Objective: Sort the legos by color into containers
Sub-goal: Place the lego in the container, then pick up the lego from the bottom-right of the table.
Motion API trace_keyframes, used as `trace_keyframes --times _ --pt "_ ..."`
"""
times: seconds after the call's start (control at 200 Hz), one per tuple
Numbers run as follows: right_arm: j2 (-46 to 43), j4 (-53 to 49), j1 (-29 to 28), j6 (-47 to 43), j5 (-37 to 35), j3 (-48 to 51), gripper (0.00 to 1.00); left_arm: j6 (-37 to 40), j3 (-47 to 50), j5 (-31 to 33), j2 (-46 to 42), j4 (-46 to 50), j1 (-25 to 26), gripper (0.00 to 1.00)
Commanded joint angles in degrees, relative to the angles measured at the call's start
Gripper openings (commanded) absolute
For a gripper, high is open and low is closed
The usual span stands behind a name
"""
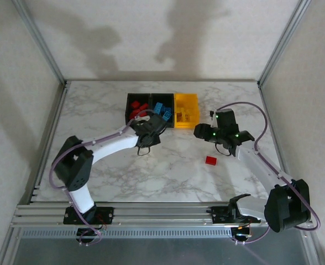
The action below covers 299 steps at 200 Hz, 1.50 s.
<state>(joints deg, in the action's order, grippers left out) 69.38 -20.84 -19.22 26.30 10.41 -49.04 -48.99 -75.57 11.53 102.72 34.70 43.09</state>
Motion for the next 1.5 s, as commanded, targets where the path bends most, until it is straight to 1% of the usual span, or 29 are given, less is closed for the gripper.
trace_keyframes --times 0.0,0.3,0.531,0.611,0.736,0.926,0.971,1.117,1.152,1.202,1.312,1.407,1.492 --pt "-2.92 -1.46 1.09 0.92 1.30 1.45 0.54 3.57 -9.05 -0.01 5.54 2.48 1.24 0.24" --pt "-6.71 -2.18 1.56 2.25 1.43 4.01 0.54 5.63 -32.98 -2.17 20.80 3.83 1.99 0.23" --pt "-9.41 -3.69 1.64 2.52 0.19 5.43 0.53 8.02 -56.55 -3.18 36.14 9.60 1.75 0.23" --pt "-9.95 -4.10 1.64 2.61 -0.13 5.93 0.53 8.21 -61.55 -3.48 39.48 9.59 1.43 0.24" --pt "-10.97 -4.54 1.70 2.61 -1.19 6.75 0.53 7.78 -60.83 -5.20 40.11 5.21 0.38 0.25" --pt "-11.31 -4.86 1.82 2.52 -1.89 7.11 0.54 8.30 -60.82 -7.22 39.96 1.51 -0.15 0.27" --pt "-11.27 -4.78 1.78 2.61 -1.89 7.09 0.54 8.35 -60.79 -7.66 39.89 0.77 -0.11 0.31" --pt "-11.25 -4.76 1.87 2.79 -2.00 6.85 0.53 8.21 -61.21 -8.45 39.84 -0.77 -0.20 0.48" --pt "-11.30 -4.88 1.86 2.85 -1.96 6.85 0.53 8.30 -61.37 -8.37 39.76 -0.91 -0.21 0.50" --pt "-11.45 -5.04 1.86 2.95 -2.19 6.89 0.53 8.41 -61.43 -8.13 39.43 -0.94 -0.20 0.56" --pt "-11.85 -5.44 1.85 3.05 -2.67 6.90 0.54 8.89 -60.94 -8.44 37.95 -0.77 -0.24 0.60" --pt "-12.22 -5.70 1.92 3.55 -2.92 6.94 0.54 9.15 -58.92 -8.63 35.39 -0.99 -0.03 0.61" --pt "-12.48 -6.42 1.99 4.27 -3.80 6.77 0.59 9.66 -55.38 -8.48 31.58 -1.90 0.48 0.61"
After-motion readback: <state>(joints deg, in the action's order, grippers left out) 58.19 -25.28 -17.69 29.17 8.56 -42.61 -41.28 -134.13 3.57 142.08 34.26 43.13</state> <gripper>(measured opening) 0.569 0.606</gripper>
